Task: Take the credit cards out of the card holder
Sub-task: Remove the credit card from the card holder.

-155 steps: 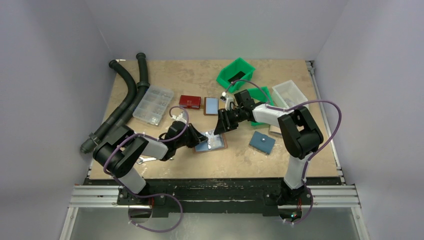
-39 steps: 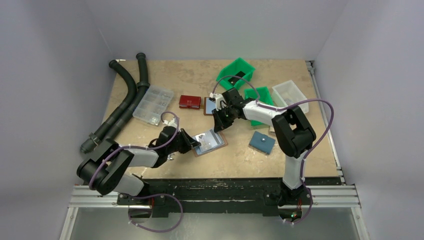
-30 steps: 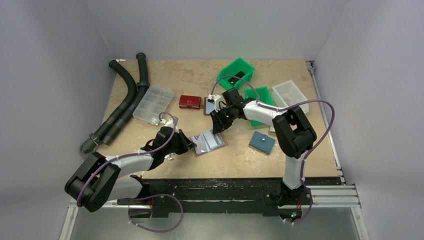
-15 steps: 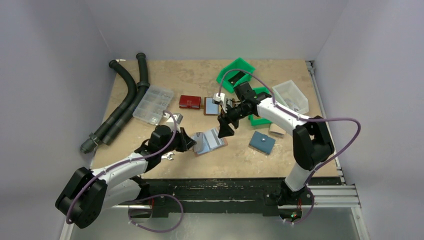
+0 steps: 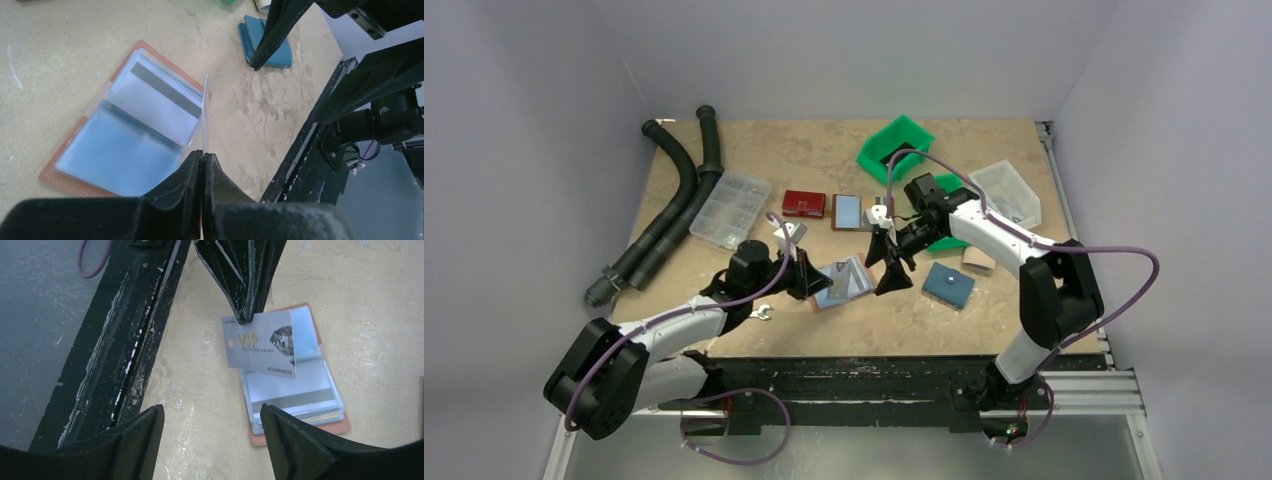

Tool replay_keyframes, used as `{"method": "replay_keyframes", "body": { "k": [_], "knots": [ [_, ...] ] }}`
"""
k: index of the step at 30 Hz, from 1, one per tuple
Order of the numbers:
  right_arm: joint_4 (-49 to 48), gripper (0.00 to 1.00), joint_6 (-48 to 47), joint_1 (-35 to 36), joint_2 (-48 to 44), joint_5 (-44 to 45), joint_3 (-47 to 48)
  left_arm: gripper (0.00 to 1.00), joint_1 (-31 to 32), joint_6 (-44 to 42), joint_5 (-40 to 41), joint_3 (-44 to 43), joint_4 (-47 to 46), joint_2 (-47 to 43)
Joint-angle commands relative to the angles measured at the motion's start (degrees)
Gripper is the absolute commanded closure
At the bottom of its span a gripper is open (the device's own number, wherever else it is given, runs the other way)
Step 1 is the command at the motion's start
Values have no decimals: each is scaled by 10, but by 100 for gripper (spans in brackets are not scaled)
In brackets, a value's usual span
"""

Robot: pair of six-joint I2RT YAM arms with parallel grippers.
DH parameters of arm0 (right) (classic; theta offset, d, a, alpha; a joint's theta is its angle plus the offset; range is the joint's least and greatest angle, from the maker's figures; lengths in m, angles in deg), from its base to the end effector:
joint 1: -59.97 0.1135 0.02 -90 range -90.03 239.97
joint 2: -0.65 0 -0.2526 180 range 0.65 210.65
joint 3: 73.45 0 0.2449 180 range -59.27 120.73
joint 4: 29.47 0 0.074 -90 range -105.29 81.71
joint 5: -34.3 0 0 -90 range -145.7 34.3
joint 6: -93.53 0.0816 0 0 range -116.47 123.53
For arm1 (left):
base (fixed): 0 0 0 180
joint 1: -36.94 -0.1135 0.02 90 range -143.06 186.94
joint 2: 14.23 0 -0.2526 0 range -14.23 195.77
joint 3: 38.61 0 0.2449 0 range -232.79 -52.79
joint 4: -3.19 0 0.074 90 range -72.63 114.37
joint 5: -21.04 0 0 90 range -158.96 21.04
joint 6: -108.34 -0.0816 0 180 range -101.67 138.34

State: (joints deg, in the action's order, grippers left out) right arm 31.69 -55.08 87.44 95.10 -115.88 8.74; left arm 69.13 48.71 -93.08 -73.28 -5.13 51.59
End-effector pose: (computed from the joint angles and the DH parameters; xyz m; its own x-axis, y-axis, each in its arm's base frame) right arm 0.2438 0.2066 0.2035 -0.0596 -0.5094 -0.8584 -0.9598 -0.2071 0.1895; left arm 0.2048 -0.1683 0.1596 -0.6903 -0.1107 -0.7150 0.5285 0.5978 -0.6028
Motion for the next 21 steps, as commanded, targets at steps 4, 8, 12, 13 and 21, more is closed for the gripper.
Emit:
{"method": "replay_keyframes", "body": {
  "k": [4,8,12,13,21],
  "knots": [
    [24,22,-53,-10,-2,-30,4,100,20,-5,-64,-29,-82,33],
    [10,23,-24,-10,0,-17,7,100,42,5,-65,-31,-110,63],
    [-15,26,19,-10,4,-6,5,100,60,11,-59,-35,-133,82],
    [-22,26,31,-10,5,-6,3,100,64,11,-57,-37,-135,87],
    [-47,35,83,8,33,-11,-2,100,89,8,-53,-57,-147,118]
  ]
}}
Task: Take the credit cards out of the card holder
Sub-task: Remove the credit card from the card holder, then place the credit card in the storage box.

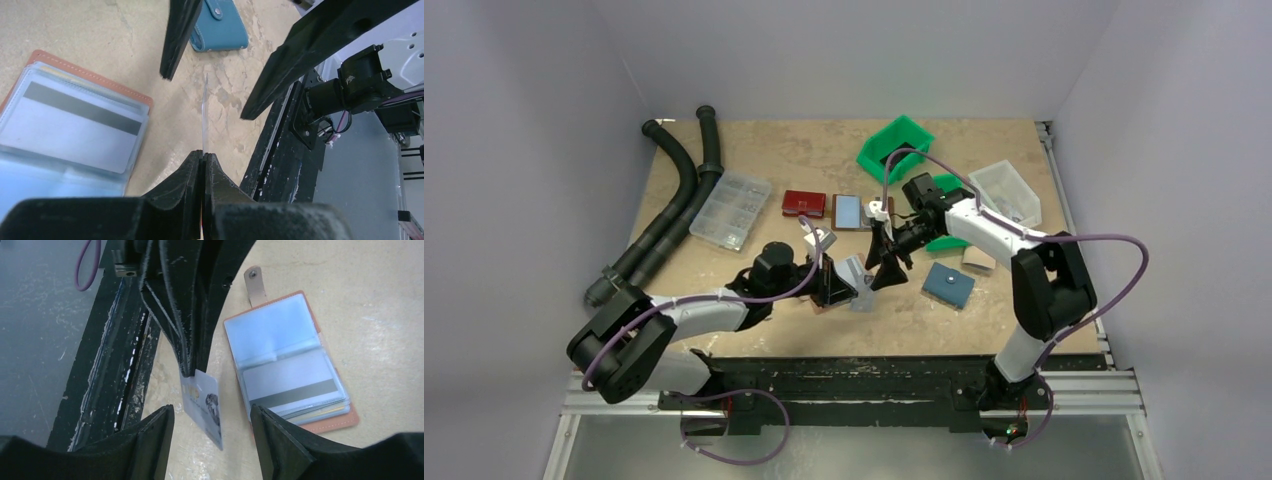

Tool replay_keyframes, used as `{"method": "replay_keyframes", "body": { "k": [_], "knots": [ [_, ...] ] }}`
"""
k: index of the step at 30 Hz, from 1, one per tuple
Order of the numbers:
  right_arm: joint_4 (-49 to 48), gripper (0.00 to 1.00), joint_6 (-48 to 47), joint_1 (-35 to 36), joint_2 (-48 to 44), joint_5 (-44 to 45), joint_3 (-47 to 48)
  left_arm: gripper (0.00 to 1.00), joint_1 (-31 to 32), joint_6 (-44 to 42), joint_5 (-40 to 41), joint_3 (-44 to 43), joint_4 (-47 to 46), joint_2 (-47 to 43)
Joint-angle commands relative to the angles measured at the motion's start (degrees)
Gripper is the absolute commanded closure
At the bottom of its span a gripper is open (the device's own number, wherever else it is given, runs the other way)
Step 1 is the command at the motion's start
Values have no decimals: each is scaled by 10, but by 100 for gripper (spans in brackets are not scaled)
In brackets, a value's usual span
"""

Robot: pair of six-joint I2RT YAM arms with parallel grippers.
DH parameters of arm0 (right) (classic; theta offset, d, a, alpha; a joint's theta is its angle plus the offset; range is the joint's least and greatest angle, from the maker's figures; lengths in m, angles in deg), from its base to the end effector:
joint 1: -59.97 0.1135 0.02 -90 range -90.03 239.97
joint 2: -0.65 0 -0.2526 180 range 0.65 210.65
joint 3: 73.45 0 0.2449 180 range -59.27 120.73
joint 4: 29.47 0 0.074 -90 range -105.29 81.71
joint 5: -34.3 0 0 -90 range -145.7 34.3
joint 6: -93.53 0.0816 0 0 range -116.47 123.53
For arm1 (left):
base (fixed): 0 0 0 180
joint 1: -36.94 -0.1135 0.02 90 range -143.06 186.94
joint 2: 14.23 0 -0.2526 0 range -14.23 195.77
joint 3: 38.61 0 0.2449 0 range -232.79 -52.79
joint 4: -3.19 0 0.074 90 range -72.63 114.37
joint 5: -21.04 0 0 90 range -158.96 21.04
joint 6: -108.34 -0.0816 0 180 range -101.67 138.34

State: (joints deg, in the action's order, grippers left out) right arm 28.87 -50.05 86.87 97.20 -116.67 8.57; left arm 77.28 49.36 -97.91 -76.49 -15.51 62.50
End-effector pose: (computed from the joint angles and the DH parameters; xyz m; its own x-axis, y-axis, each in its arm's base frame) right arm 0.2525 0.2081 0.1945 -0.1445 -0.5112 -0.8472 -0.9525 -0.1602 0.2591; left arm 0.1949 -0.2173 0.1556 -0.6954 -0.0010 -0.7186 0.6469 0.4344 -0.6267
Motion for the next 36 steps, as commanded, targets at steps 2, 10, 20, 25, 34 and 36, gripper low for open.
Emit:
{"method": "replay_keyframes", "body": {
  "k": [2,10,20,25,34,36],
  "knots": [
    [-16,42,36,22,21,0,3,100,8,1,-4,-26,-45,11],
    [81,100,-9,26,59,14,65,92,8,1,49,-29,-3,-14],
    [192,100,-59,-72,17,34,136,21,-85,38,103,-92,221,-135],
    [69,100,85,-231,-70,65,106,14,-132,-51,124,-206,412,-163],
    [-276,100,475,-445,-191,208,-2,0,-134,-167,321,-233,509,-213],
    [-339,100,557,-450,-205,264,-33,0,-134,-166,317,-197,482,-235]
  ]
}}
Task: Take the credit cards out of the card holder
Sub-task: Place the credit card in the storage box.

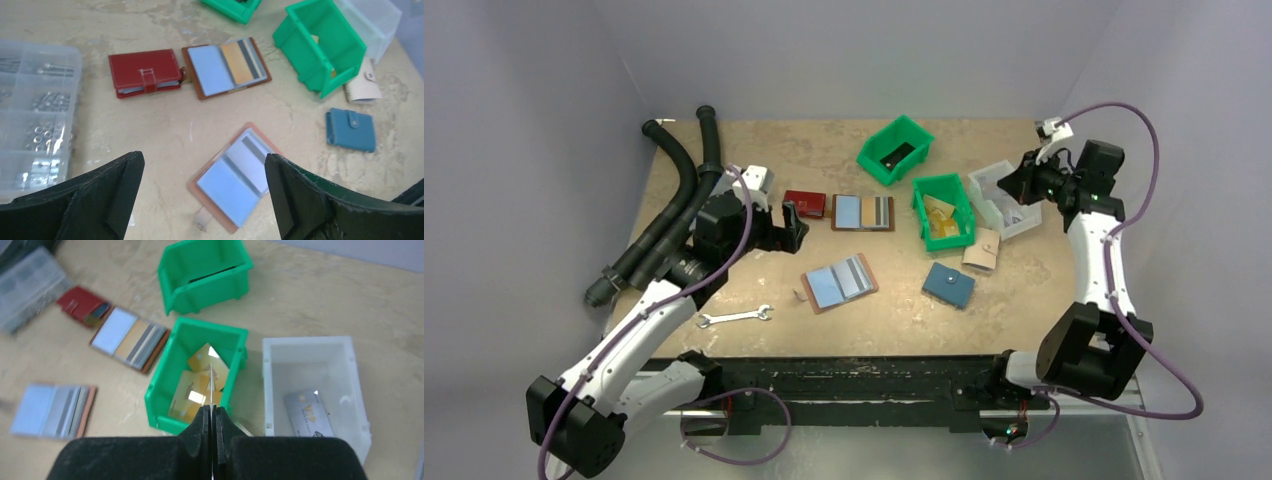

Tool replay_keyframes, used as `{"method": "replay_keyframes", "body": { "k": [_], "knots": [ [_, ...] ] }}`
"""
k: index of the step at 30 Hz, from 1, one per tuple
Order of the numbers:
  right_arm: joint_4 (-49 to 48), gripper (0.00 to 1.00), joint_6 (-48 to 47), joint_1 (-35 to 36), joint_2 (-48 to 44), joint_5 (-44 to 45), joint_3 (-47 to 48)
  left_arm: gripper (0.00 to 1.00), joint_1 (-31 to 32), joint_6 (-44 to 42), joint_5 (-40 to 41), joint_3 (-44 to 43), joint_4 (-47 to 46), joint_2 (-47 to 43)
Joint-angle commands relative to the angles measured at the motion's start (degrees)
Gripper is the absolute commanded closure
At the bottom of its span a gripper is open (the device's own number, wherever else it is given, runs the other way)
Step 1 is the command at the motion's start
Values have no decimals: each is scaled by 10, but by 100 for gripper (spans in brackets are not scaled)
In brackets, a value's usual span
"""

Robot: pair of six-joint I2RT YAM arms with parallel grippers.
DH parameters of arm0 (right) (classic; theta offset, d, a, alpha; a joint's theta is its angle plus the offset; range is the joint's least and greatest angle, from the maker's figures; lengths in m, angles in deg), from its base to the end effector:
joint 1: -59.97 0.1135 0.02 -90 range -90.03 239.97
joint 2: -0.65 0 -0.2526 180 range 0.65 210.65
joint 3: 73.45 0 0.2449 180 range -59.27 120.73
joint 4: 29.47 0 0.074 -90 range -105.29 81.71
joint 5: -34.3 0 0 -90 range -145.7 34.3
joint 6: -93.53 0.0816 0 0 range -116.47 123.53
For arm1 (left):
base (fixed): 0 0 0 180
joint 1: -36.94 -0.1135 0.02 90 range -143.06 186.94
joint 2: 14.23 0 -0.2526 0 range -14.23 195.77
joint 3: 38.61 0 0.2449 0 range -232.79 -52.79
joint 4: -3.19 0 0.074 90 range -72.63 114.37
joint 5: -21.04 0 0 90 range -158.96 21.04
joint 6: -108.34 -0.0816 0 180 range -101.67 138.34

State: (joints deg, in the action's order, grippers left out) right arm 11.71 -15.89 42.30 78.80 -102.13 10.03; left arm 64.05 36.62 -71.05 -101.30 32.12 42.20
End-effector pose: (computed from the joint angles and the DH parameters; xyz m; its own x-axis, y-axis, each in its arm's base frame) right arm 0.3205 -0.0401 0.3072 -0.4098 -0.1100 -0.9055 -0.5160 0.8466 0.1307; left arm 0.2366 -0.1245 0.2907 -0.4780 -0.1074 -0.8718 0.3532 0.8852 -0.3028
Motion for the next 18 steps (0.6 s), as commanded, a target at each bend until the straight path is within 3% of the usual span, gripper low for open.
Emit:
{"method": "replay_keyframes", "body": {
  "k": [1,5,9,18],
  "knots": [
    [-197,100,256,-5,-27,164,-65,1,-8,-37,47,75,-1,-43],
    [-292,100,374,-5,-32,251,-127,0,-13,-49,89,72,17,-60],
    [-312,100,443,-6,3,310,-127,1,-26,-45,77,71,14,-53],
    [-334,100,519,-10,90,334,-95,2,-28,-45,76,69,19,-50]
  ]
}}
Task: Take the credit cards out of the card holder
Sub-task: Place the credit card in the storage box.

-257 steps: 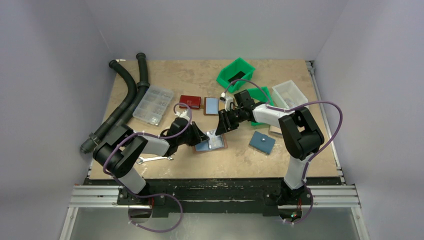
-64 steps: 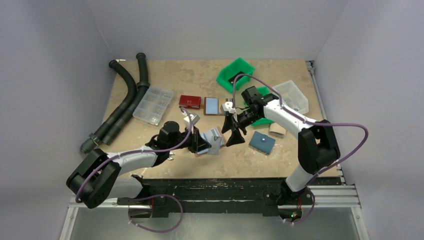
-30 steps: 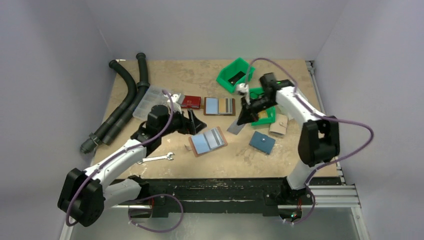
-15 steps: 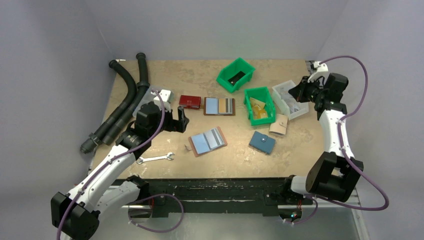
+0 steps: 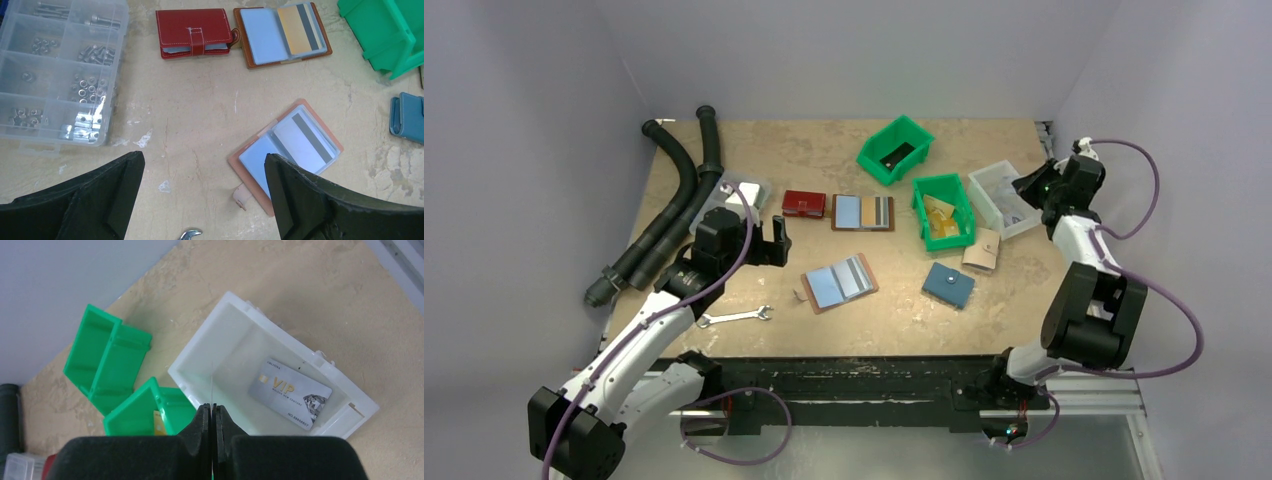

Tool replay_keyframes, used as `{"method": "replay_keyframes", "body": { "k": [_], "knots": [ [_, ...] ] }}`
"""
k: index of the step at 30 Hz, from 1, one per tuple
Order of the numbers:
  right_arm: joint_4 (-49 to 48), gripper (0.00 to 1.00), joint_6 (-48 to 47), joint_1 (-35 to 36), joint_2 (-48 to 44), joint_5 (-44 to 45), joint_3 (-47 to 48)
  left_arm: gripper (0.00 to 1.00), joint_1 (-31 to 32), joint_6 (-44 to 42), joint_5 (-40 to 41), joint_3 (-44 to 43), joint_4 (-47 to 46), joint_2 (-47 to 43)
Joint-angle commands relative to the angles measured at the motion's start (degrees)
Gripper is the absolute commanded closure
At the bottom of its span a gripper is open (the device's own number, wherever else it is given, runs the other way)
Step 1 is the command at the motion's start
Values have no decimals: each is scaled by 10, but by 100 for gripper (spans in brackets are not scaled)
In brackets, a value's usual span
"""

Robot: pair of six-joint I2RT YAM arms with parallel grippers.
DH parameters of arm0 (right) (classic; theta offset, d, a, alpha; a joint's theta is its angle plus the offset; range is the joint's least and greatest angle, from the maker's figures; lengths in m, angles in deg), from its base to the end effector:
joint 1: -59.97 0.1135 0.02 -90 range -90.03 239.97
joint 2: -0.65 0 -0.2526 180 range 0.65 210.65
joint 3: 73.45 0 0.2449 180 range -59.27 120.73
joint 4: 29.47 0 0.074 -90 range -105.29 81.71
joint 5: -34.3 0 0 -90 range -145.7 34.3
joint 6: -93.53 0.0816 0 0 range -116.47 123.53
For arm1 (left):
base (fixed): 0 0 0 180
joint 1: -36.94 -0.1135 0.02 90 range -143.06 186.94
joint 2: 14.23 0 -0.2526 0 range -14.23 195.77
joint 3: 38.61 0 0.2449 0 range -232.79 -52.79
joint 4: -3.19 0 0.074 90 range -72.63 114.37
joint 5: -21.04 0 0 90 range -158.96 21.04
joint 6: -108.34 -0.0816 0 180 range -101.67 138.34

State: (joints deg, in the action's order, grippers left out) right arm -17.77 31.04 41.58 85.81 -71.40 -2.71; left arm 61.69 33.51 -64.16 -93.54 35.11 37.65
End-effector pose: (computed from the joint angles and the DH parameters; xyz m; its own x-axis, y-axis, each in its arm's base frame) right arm 0.3608 -0.0967 0.2370 -0.3367 0.5806 -0.7413 0.2579 0.8141 0.5204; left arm 0.2250 -0.0962 0.2503 -0.5150 -0.0497 -0.8558 0.2237 0.9559 -0.1902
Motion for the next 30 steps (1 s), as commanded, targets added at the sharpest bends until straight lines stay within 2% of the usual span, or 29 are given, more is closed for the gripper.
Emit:
{"method": "replay_keyframes", "body": {
  "k": [1,11,14,16,20,27,30],
  "knots": [
    [-41,100,49,-2,27,26,33,2,-5,-13,6,-9,-11,-4],
    [-55,96,40,-2,78,14,53,2,-9,-13,-1,-9,-12,-4],
    [-44,86,33,-1,105,15,71,2,-10,-13,0,-9,-12,-4],
    [-24,73,26,-1,122,17,86,2,-10,-13,2,-9,-11,-5],
    [14,54,-36,-2,106,62,93,2,-11,-13,6,-9,-9,-10],
    [10,48,-88,-2,19,105,57,2,-13,-13,0,-10,-11,-13],
    [4,44,-126,-3,-17,74,38,2,-13,-12,0,-10,-11,-16]
  ]
}}
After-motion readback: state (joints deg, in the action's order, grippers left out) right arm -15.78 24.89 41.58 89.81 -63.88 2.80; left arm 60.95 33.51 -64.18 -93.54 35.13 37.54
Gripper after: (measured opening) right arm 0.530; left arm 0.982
